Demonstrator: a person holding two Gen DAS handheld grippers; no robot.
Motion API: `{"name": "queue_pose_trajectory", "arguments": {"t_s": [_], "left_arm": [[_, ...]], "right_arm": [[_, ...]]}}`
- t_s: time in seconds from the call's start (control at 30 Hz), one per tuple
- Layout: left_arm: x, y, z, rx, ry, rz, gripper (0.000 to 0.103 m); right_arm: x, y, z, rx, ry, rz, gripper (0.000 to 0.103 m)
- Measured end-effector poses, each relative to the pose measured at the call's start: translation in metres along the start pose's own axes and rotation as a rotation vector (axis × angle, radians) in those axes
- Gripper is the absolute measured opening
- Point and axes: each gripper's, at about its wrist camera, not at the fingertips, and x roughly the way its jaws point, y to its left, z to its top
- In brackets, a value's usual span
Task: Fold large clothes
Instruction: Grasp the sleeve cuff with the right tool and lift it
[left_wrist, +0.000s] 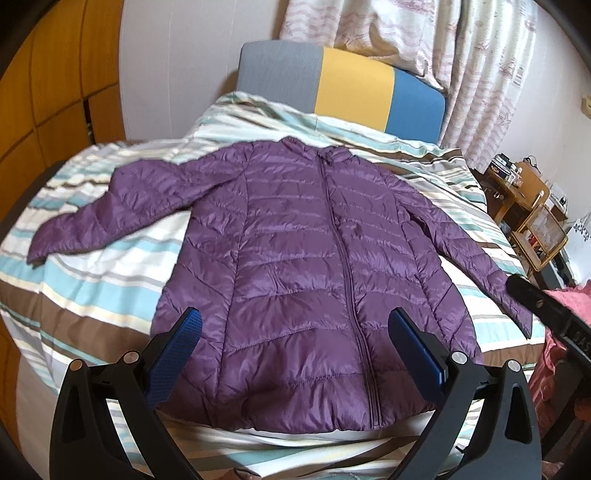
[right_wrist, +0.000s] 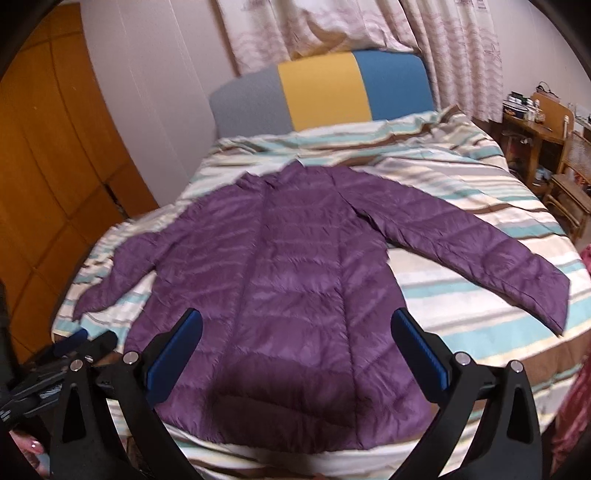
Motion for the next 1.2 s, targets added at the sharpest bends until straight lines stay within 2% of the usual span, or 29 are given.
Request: {"name": "queue_pose_trajectory", "arguments": {"t_s": [0.1, 0.2, 0.33, 0.47, 0.5, 0.6, 0.67, 0.77, 0.87, 0.97, 1.07, 1.2], "left_arm": [[0.012, 0.011, 0.000, -0.046, 0.033, -0.020, 0.100], [0.022, 0.015, 0.003, -0.035, 0.017, 0.044, 0.100], [0.038, 0.026, 0.011, -0.017, -0.027, 0.104, 0.100], [0.072, 0.044, 0.026, -0.023, -0.043, 0.144, 0.100], [0.082, 0.049, 0.030, -0.027, -0.044, 0.176, 0.100], [0.110, 0.059, 0.041, -0.020, -0.040, 0.259, 0.100], [0.126, 0.065, 0.046, -0.021, -0.030, 0.276, 0.100], [0.146, 0.073, 0.054, -0.032, -0.030, 0.284, 0.100], [0.164, 0.084, 0.059, -0.053, -0.020, 0.307, 0.100], [0.179, 0.094, 0.061, -0.067, -0.005, 0.341, 0.100], [0.188, 0.099, 0.061, -0.040, -0.005, 0.411, 0.100], [0.197, 0.103, 0.057, -0.016, 0.012, 0.417, 0.100]], "right_arm": [[0.007, -0.014, 0.001, 0.037, -0.048, 0.052, 0.101], [0.025, -0.044, 0.001, 0.145, 0.000, 0.056, 0.101], [0.056, -0.099, -0.006, 0.308, 0.082, -0.043, 0.101], [0.079, -0.167, -0.020, 0.512, 0.077, -0.063, 0.101], [0.083, -0.185, -0.023, 0.578, 0.062, -0.047, 0.099], [0.086, -0.230, -0.032, 0.746, 0.018, -0.033, 0.085], [0.089, -0.254, -0.036, 0.835, 0.008, -0.045, 0.072], [0.086, -0.278, -0.036, 0.932, -0.054, -0.026, 0.064], [0.078, -0.297, -0.039, 0.998, -0.131, -0.080, 0.060], [0.066, -0.318, -0.050, 1.126, -0.216, -0.096, 0.059], [0.054, -0.334, -0.056, 1.216, -0.295, -0.134, 0.059], [0.045, -0.355, -0.057, 1.261, -0.345, -0.178, 0.051]]}}
